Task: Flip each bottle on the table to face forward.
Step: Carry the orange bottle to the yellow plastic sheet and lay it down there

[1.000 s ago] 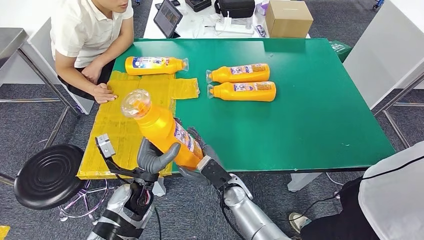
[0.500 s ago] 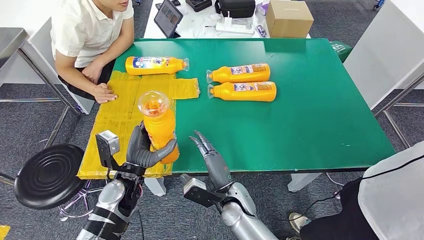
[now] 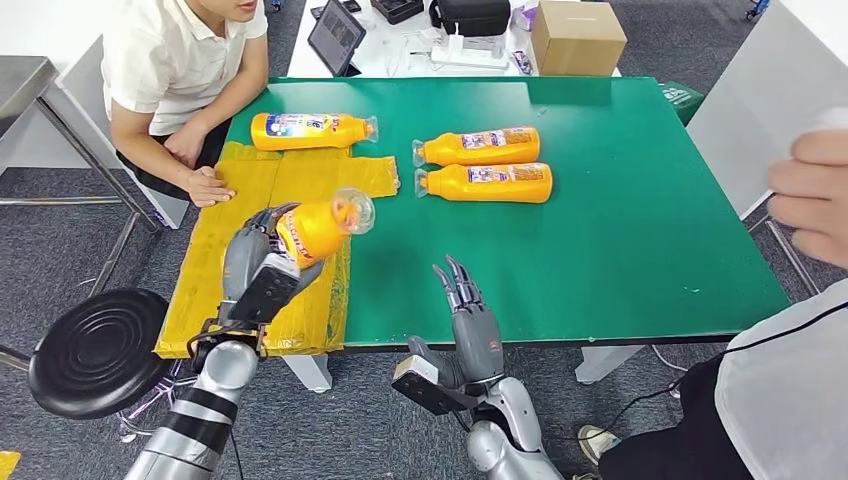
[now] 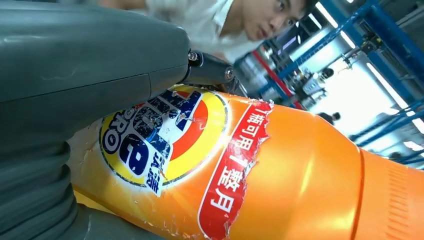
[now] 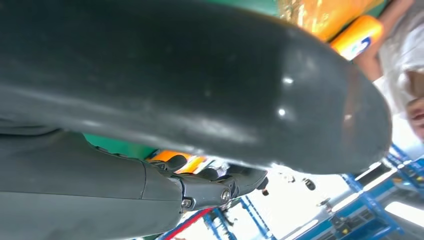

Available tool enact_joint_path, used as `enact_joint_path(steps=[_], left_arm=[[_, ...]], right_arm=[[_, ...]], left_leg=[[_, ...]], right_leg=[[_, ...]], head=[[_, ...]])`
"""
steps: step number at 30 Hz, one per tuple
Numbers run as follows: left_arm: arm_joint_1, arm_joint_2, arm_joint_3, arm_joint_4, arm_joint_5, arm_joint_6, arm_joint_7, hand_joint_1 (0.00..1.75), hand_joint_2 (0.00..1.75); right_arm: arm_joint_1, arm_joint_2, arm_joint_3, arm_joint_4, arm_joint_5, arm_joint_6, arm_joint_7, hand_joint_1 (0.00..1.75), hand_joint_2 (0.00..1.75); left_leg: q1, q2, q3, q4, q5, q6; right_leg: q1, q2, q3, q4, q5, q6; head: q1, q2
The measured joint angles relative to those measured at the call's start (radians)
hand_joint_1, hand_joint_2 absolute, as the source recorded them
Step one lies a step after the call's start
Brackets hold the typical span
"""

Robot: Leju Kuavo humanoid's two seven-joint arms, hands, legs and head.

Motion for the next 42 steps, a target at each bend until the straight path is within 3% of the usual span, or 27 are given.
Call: enact_joint_path(steps=[5,14,24,31,36,40,42], left_arm=[[-0.103,0.004,-0.017,0.189,-0.13,0.004,0.041,1.75,1.75],[-0.226,-0.004,-0.024,0.458,-0.176,-0.04,0.092,1.75,1.75],[-0.297,-0.021,-0.031,0.627,-0.219,-0.048,0.137,1.75,1.75],[-0.337,-0.027,-0.04,0.691,-0.236,-0.102,0.141,1.71,1.75],[-0.357,-0.033,-0.049,0.725,-0.25,-0.136,0.152,1.36,1.75],[-0.371,-0.033,-0.05,0.744,-0.244,-0.156,0.151,0.34,1.75],[-0.374,-0.033,-0.05,0.75,-0.241,-0.162,0.15,0.12,1.75]], right_arm=[[-0.004,0.01,0.031,-0.004,-0.022,0.05,-0.022,0.0,0.0],[-0.014,0.023,0.088,0.011,-0.055,0.08,-0.054,0.0,0.0],[-0.033,0.031,0.127,0.038,-0.078,0.088,-0.07,0.0,0.0],[-0.051,0.037,0.142,0.056,-0.094,0.088,-0.082,0.0,0.0],[-0.062,0.038,0.145,0.071,-0.11,0.087,-0.093,0.0,0.0],[-0.067,0.04,0.145,0.084,-0.122,0.084,-0.103,0.0,0.0],[-0.069,0.041,0.145,0.091,-0.127,0.081,-0.107,0.0,0.0]], left_leg=[[0.0,0.0,0.0,0.0,0.0,0.0],[0.0,0.0,0.0,0.0,0.0,0.0],[0.0,0.0,0.0,0.0,0.0,0.0],[0.0,0.0,0.0,0.0,0.0,0.0],[0.0,0.0,0.001,0.0,0.0,0.0],[0.0,0.0,0.001,0.0,0.0,0.0],[0.0,0.0,0.001,0.0,0.0,0.0]], right_leg=[[0.0,0.0,0.0,0.0,0.0,0.0],[0.0,0.0,-0.001,0.001,0.0,0.0],[0.0,0.0,0.0,0.001,0.0,0.0],[0.0,0.0,0.0,0.001,0.0,0.0],[0.0,0.0,0.001,0.001,0.0,0.0],[0.0,0.0,0.001,0.001,0.0,0.0],[0.0,0.0,0.001,0.001,0.0,0.0]], head=[[0.0,0.0],[0.0,0.0],[0.0,0.0],[0.0,0.0],[0.0,0.0],[0.0,0.0],[0.0,0.0]])
